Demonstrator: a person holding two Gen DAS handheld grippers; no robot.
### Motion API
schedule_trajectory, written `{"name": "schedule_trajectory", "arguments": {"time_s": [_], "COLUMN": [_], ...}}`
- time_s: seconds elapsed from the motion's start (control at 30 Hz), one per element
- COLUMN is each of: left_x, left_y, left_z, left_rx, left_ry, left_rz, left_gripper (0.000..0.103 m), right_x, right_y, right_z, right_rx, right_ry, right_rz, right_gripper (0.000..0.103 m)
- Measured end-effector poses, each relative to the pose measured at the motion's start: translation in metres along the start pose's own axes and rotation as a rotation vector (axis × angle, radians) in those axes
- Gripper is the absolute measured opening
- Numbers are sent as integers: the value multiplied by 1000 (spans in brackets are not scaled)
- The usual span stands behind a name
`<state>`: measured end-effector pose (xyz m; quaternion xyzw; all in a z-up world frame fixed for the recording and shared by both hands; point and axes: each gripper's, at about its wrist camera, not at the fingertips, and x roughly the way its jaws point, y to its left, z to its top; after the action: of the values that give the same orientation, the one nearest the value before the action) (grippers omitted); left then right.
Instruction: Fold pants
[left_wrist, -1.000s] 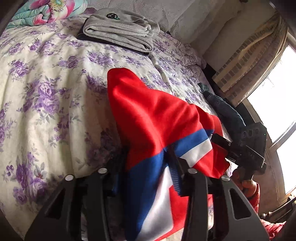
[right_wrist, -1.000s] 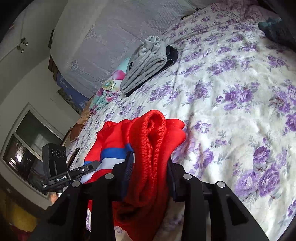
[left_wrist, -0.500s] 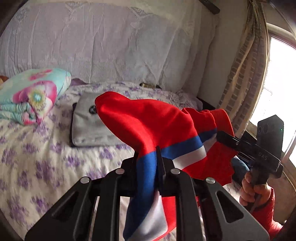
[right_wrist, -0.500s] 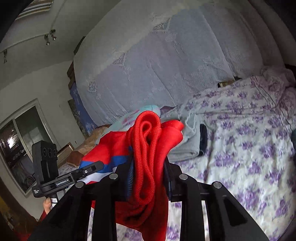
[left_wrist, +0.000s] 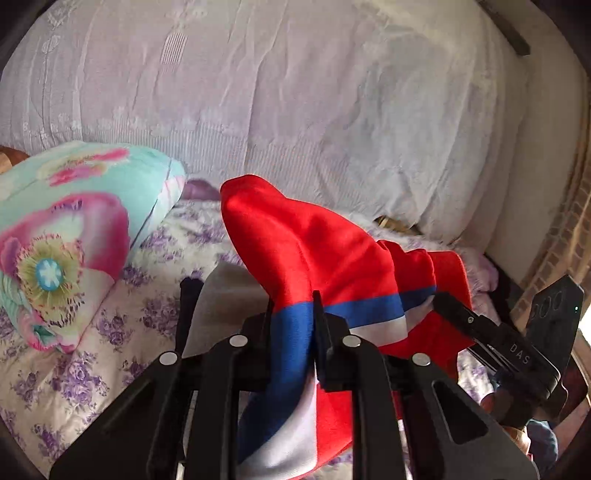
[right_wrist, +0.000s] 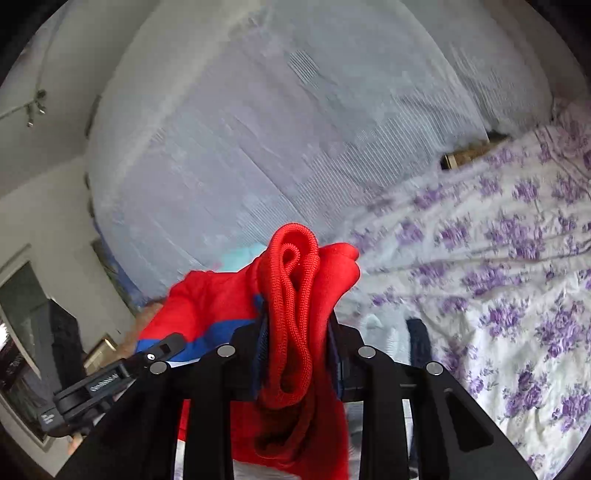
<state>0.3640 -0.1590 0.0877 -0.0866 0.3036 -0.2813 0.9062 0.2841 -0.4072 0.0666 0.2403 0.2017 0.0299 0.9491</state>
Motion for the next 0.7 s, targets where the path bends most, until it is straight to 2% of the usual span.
{"name": "schedule_trajectory", "arguments": {"time_s": [0.03,0.07,0.1,0.13,0.17,0.23,0.27,0.37,0.43,0.5,0.53,0.57,0.63,0.67,0.7], "left_x": [20,40,52,49,44,29,21,2,-7,-11,-8,-3,20,33,42], "left_y": [8,17,21,25,25,20,20,26,27,24,20,16,7,5,6], "left_z": [-10,-19,-25,-29,-27,-23,-21,-12,-9,-9,-10,-13,-21,-28,-34], "left_rx": [-19,-41,-40,-39,-22,20,21,-20,-42,-39,-24,-1,52,72,71], "left_ry": [38,92,136,120,108,71,43,-4,-34,-56,-51,-35,28,75,88], "left_rz": [41,68,48,35,57,115,136,106,90,72,76,91,137,157,167], "left_gripper": [19,30,32,38,49,51,52,54,58,67,74,79,82,84,85], "right_x": [13,19,21,22,21,15,10,-16,-34,-44,-44,-41,-24,-7,10], "right_y": [-12,-26,-37,-46,-48,-42,-37,-25,-10,9,17,26,39,41,37], "right_z": [-6,-10,-11,-11,-10,-8,-8,-4,1,1,0,-4,-13,-19,-26], "right_rx": [0,23,69,118,143,122,112,109,46,-49,-97,-153,-257,-300,-327], "right_ry": [27,24,27,47,53,45,29,-92,-160,-212,-221,-212,-153,-87,-15], "right_rz": [-33,-31,2,37,57,45,29,21,8,-34,-53,-75,-150,-202,-238], "right_gripper": [34,40,44,44,45,49,55,56,56,56,56,56,56,56,56]}}
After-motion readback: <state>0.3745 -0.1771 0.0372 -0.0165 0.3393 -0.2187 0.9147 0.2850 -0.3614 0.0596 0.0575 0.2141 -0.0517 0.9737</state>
